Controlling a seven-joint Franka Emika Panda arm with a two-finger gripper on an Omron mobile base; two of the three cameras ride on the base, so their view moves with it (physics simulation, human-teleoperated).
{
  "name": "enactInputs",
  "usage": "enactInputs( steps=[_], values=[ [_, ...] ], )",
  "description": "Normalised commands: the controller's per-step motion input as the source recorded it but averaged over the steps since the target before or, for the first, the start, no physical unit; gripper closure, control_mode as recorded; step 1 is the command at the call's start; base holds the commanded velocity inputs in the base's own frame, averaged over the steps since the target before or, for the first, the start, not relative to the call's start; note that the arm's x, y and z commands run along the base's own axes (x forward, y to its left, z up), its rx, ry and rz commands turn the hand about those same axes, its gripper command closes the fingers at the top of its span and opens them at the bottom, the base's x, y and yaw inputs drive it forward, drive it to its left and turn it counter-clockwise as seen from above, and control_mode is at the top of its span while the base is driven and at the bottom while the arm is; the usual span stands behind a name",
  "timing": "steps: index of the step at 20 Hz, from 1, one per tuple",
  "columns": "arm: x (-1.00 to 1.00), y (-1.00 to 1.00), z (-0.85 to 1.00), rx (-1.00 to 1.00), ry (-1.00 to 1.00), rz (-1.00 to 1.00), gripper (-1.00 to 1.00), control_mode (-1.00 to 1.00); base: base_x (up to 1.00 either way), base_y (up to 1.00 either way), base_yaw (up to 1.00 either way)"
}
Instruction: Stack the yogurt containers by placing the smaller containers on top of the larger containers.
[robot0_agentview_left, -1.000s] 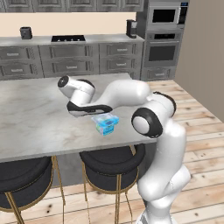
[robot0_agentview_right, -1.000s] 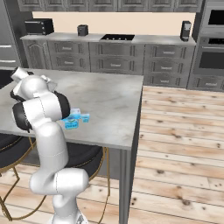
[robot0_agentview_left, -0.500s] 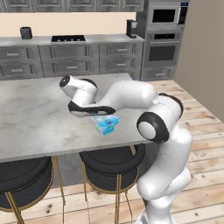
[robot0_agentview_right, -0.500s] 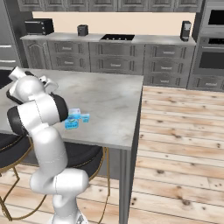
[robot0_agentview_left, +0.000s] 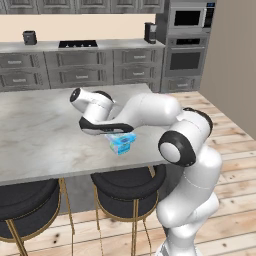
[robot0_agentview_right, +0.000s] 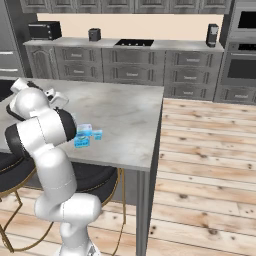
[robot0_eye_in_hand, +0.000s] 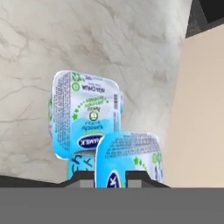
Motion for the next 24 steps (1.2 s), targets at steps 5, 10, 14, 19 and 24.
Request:
enactInputs(
  steps=[5, 10, 14, 19, 24],
  values=[
    [0.03, -0.19, 0.00, -0.06, 0.00, -0.09, 1.00, -1.00, 0.00, 0.00, 0.00],
    [0.11, -0.08, 0.00, -0.01, 0.00, -0.02, 1.00, -1.00, 0.00, 0.00, 0.00],
    [0.10, -0.01, 0.00, 0.00, 0.00, 0.00, 1.00, -1.00, 0.00, 0.00, 0.00],
    [0.01, -0.01, -0.05, 0.00, 0.00, 0.00, 1.00, -1.00, 0.00, 0.00, 0.00],
    [0.00, -0.05, -0.08, 0.00, 0.00, 0.00, 1.00, -1.00, 0.00, 0.00, 0.00]
  ],
)
